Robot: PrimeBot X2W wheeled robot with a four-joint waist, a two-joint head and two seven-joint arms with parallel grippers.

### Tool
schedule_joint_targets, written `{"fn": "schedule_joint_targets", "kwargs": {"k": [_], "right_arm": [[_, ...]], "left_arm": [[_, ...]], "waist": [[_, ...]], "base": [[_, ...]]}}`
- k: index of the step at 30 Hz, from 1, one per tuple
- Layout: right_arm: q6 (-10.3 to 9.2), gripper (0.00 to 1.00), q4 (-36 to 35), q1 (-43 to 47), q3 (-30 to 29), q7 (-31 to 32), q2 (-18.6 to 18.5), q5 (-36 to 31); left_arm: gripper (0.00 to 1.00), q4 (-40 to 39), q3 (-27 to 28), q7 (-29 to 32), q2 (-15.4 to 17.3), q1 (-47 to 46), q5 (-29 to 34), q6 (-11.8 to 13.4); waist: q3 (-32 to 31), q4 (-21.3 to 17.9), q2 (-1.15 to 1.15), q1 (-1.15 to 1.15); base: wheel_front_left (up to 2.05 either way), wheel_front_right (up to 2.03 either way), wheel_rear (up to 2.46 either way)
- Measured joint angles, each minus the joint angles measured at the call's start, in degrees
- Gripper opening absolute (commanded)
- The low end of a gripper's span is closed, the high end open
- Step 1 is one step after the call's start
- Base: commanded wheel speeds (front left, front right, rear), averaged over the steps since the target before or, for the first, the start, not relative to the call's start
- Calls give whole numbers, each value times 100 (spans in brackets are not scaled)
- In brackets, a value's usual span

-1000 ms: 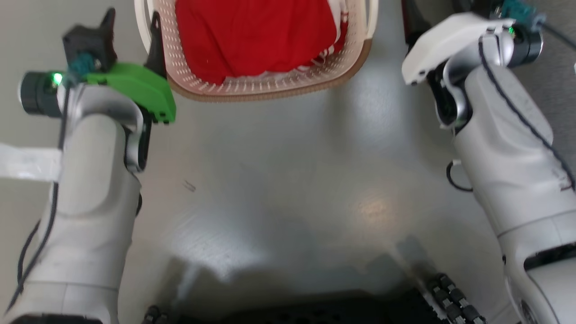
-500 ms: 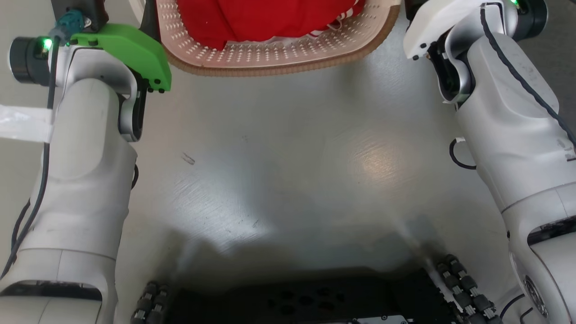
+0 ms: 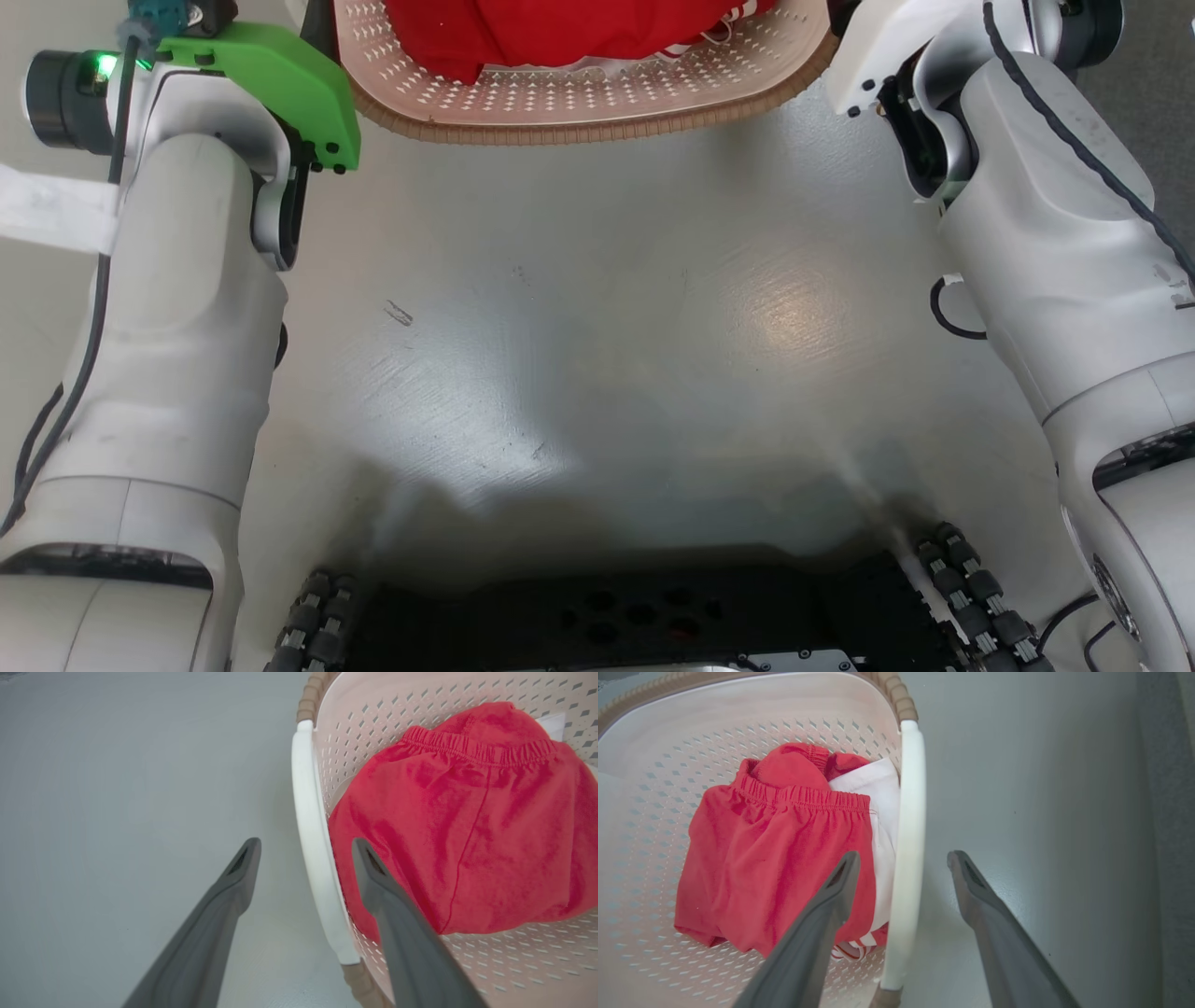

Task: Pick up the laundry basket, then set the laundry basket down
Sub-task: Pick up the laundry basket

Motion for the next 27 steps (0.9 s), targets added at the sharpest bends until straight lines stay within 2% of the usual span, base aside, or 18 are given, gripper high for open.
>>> {"fn": "schedule_joint_targets", "kwargs": {"k": [22,23,24,25,26,27], "right_arm": [[-62,100,424,-378,519,4,-7,315],[-62,100,441,-400,542,9,-7,333],[-62,93,459,-417,561,9,-7,354],[-62,83,478,-428,580,10,-7,361],[-62,73,494,-438,599,10,-7,371],[-62,50,506,-444,620,10,-8,393]], "left_arm": [[98,679,-220,41,-34,-502,-169,-43],[87,690,-240,37,-35,-503,-201,-44],[77,709,-259,16,-35,-504,-219,-44],[57,730,-280,-4,-35,-505,-248,-45],[44,751,-301,-9,-35,-508,-287,-48],[32,771,-323,-10,-35,-513,-321,-49]], "waist": [[158,26,0,0],[165,28,0,0],[170,30,0,0],[175,31,0,0],[180,32,0,0],[184,31,0,0]], "base": [[0,0,0],[0,0,0],[0,0,0],[0,0,0],[0,0,0],[0,0,0]]}}
